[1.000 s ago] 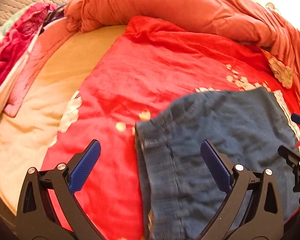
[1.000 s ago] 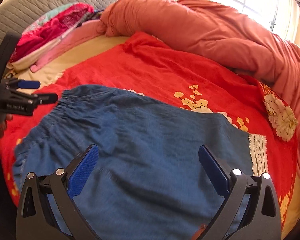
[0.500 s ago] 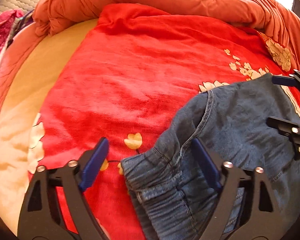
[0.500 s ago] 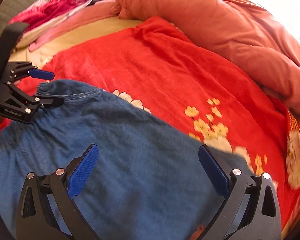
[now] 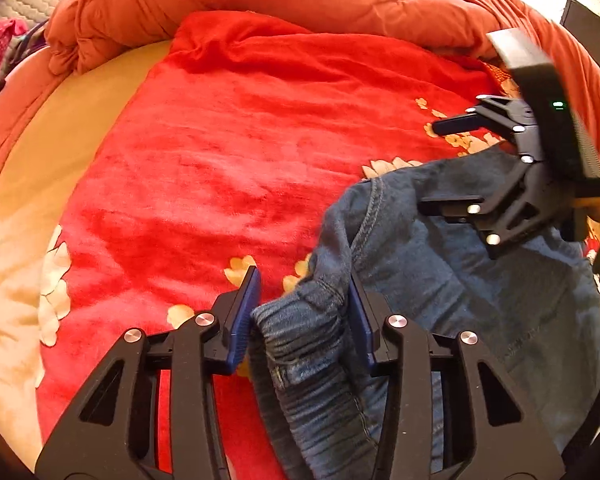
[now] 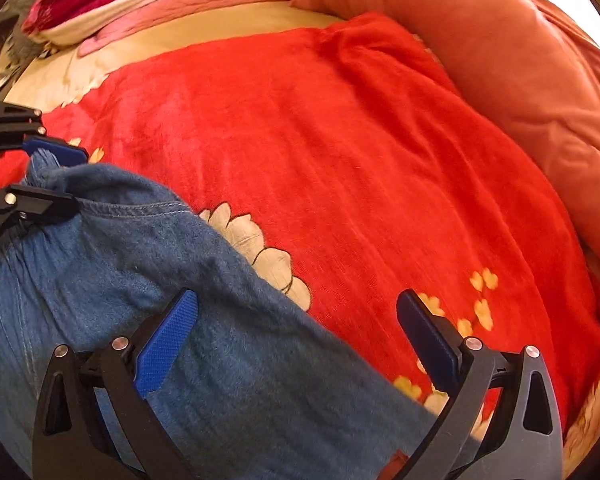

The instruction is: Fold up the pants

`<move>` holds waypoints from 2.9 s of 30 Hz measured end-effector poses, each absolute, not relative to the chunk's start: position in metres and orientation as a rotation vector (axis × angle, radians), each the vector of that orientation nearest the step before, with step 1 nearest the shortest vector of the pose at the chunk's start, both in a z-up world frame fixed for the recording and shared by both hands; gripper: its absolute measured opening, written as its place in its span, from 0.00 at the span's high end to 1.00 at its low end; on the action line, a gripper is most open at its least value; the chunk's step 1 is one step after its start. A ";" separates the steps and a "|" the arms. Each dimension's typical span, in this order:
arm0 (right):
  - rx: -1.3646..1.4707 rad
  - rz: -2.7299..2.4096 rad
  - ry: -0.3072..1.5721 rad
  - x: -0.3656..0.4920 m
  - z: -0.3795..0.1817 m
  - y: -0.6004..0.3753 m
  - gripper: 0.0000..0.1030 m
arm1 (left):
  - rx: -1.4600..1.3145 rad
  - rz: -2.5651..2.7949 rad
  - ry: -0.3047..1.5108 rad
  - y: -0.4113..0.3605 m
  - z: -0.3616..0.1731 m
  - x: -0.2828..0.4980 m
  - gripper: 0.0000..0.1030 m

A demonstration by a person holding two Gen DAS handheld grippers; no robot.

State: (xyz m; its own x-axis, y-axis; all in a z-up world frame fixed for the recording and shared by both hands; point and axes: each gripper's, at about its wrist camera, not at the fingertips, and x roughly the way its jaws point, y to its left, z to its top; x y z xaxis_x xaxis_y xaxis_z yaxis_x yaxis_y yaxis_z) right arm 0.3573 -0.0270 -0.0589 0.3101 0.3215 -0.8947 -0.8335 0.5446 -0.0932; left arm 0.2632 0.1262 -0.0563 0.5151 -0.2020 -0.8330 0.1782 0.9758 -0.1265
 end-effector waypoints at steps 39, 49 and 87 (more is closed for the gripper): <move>-0.258 0.949 0.772 0.088 0.041 -0.098 0.96 | -0.011 -0.288 0.731 0.126 0.004 0.084 0.71; -0.287 0.961 0.813 0.032 0.011 -0.087 0.96 | 0.073 -0.292 0.812 0.121 -0.015 0.055 0.69; 0.002 0.473 0.871 0.022 -0.005 -0.246 0.49 | 0.146 -0.349 0.968 0.009 -0.069 0.052 0.38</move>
State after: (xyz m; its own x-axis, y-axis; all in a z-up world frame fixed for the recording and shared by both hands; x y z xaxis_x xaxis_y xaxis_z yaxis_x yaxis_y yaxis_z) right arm 0.0218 -0.2456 -0.0049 0.5476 0.4003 -0.7348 -0.3986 0.8969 0.1916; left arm 0.0521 0.0093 -0.0687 0.5168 -0.2252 -0.8260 0.3540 0.9347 -0.0334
